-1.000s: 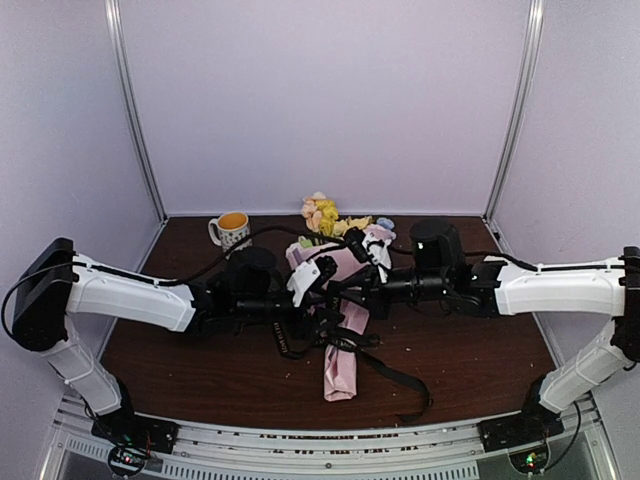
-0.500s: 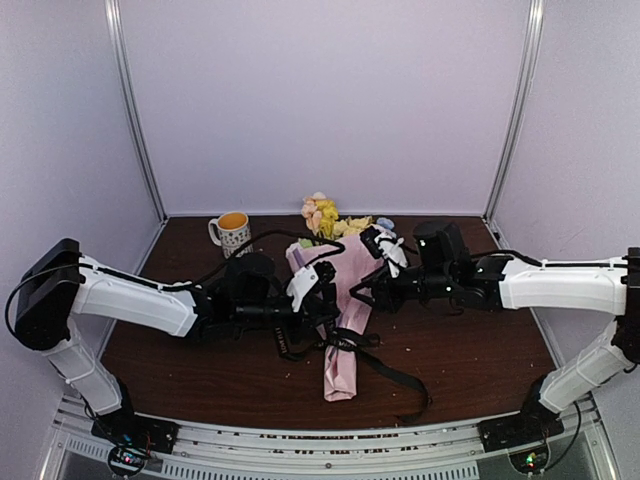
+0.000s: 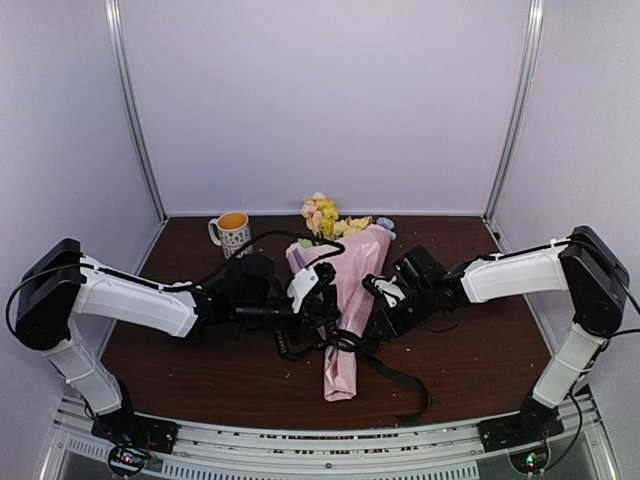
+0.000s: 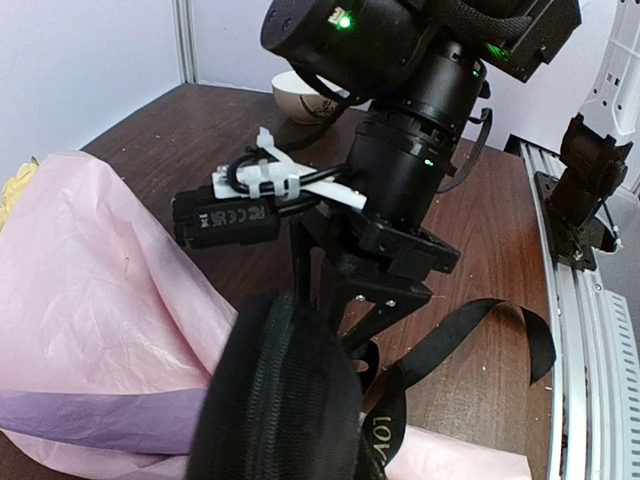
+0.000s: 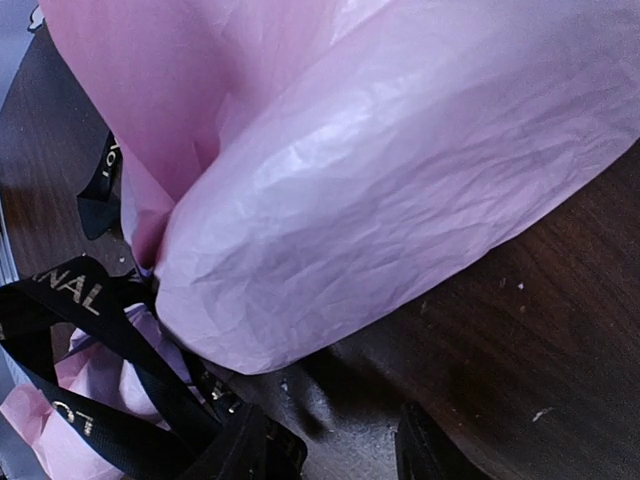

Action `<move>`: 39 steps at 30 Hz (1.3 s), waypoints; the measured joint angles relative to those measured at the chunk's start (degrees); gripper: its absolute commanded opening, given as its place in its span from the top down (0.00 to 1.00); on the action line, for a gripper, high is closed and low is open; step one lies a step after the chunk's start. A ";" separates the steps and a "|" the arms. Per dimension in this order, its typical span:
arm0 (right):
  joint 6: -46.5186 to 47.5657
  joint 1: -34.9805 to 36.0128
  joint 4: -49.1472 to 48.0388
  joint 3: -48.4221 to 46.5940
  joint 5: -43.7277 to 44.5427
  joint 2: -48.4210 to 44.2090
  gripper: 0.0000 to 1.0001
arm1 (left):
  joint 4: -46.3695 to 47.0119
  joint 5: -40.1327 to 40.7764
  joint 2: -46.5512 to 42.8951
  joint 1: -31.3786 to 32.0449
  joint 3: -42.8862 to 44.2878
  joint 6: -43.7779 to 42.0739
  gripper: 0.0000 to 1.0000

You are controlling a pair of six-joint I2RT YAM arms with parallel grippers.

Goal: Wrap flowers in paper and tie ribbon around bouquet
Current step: Cross the half-tied ribbon over the folded bouquet.

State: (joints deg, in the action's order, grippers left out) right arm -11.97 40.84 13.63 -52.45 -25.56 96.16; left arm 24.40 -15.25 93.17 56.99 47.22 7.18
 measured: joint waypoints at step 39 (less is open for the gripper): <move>2.36 0.02 2.14 0.13 -4.50 -1.70 1.00 | -1.51 -0.17 0.07 0.00 -0.50 0.09 1.00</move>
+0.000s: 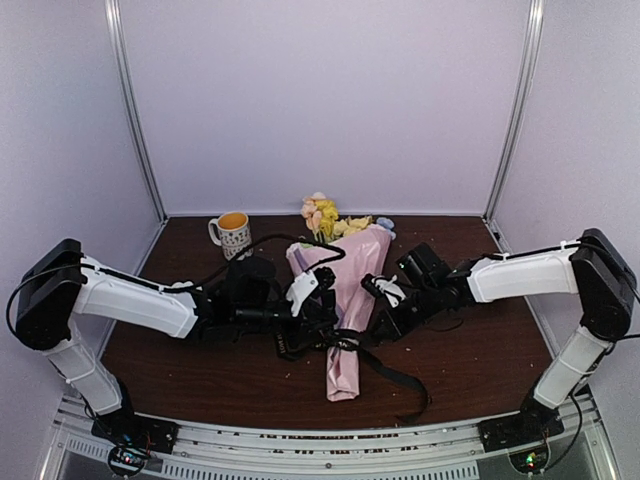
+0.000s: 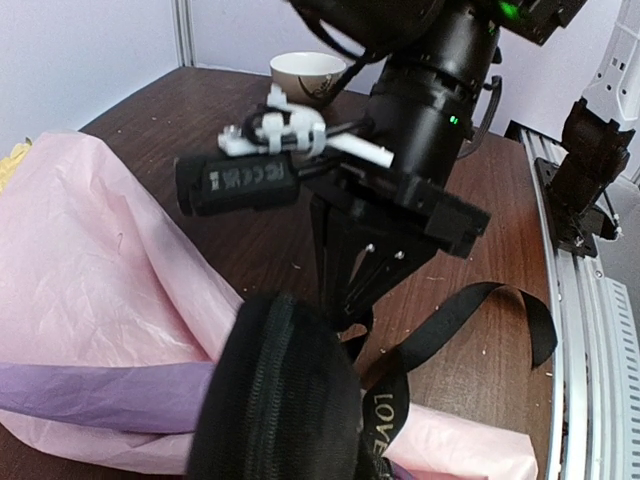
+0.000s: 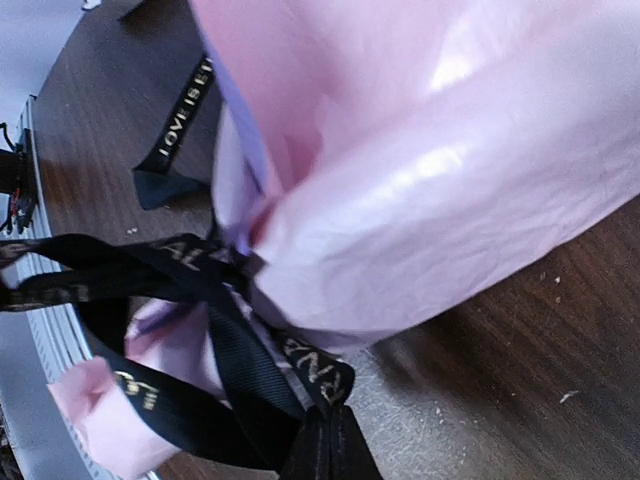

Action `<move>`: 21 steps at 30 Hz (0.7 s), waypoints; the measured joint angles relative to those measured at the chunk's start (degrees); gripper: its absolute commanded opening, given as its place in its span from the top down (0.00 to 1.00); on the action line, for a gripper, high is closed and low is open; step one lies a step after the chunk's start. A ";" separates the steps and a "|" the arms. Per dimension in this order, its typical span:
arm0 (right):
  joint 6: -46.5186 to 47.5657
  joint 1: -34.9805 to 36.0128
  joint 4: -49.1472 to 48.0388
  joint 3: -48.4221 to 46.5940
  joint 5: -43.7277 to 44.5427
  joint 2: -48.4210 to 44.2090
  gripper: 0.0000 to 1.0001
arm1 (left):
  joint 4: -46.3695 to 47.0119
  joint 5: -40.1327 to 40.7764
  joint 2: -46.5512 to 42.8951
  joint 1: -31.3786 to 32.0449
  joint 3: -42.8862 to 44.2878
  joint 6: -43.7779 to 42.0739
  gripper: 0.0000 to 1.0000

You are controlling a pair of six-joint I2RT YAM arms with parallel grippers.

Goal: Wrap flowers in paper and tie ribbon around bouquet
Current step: Cross the half-tied ribbon over the folded bouquet.

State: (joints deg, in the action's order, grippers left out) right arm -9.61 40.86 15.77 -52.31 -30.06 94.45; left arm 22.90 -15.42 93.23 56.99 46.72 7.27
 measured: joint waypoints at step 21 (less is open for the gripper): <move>-0.35 8.00 -9.88 6.75 0.17 -11.50 0.89 | 1.01 -1.49 3.32 -1.57 -0.20 2.56 1.00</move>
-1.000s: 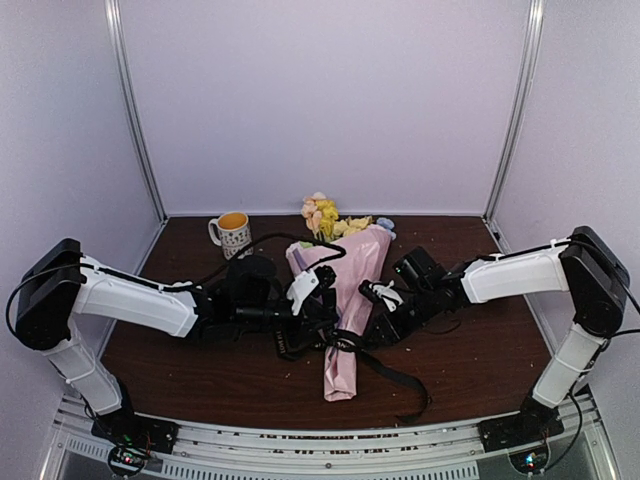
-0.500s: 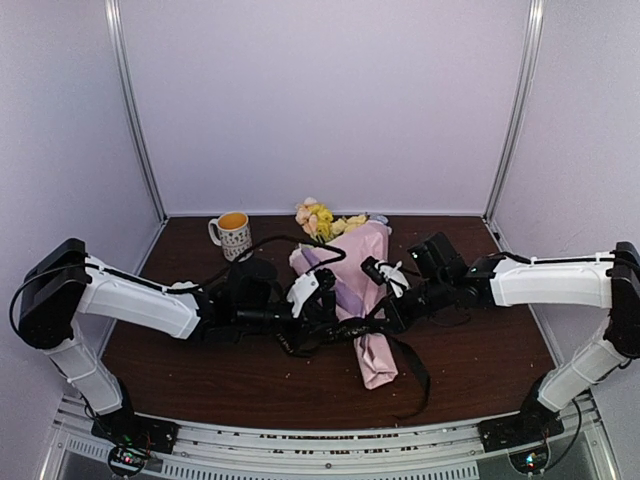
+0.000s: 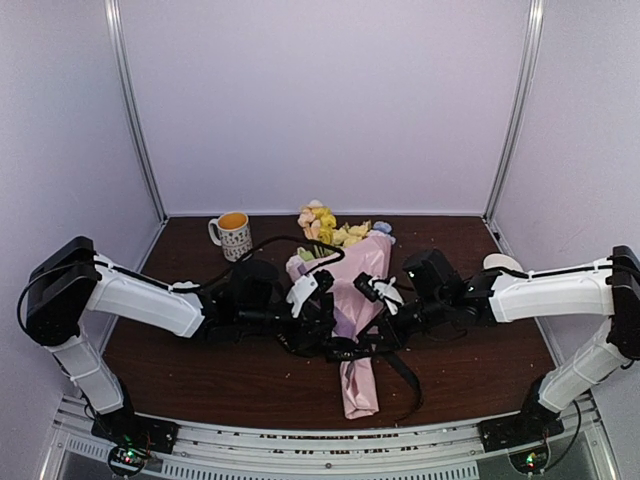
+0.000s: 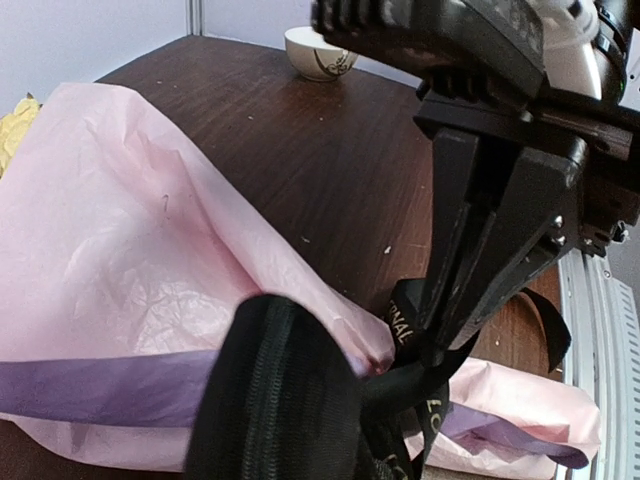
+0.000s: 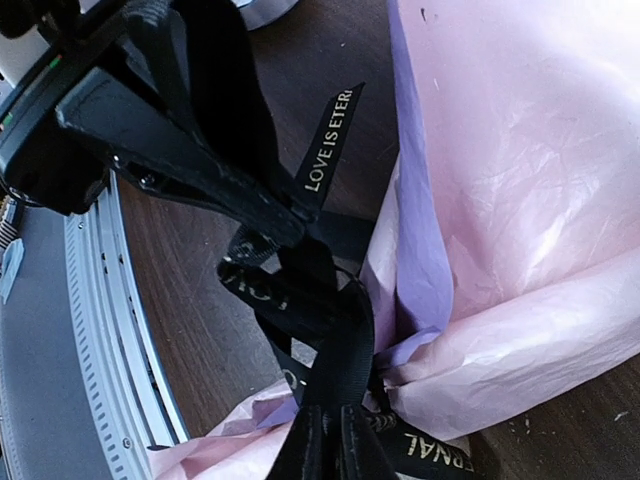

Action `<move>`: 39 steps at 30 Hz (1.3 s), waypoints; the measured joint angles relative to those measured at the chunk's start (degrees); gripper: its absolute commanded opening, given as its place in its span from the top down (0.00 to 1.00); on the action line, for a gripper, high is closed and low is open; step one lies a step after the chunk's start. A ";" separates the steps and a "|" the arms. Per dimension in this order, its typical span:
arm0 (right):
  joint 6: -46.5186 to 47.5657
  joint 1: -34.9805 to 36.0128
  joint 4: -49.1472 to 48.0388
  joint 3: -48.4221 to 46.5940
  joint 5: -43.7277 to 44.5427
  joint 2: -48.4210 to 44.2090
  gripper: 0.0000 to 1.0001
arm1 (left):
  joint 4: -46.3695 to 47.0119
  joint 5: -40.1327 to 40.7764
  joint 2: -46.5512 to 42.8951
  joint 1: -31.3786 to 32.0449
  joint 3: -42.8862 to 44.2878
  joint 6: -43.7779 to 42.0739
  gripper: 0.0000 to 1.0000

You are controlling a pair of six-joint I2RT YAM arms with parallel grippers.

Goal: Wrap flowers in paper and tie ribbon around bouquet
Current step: Cross the half-tied ribbon over the folded bouquet.

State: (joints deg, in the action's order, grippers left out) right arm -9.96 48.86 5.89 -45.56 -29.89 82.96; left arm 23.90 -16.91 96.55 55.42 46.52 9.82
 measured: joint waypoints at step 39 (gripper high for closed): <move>15.63 -2.27 23.17 -18.86 3.43 13.68 0.79 | -0.98 -1.33 0.15 -0.68 0.00 1.25 1.00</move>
State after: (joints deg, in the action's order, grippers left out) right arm 5.67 46.59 29.06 -64.42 -26.46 96.64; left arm 22.92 -18.24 96.71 54.74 46.52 11.07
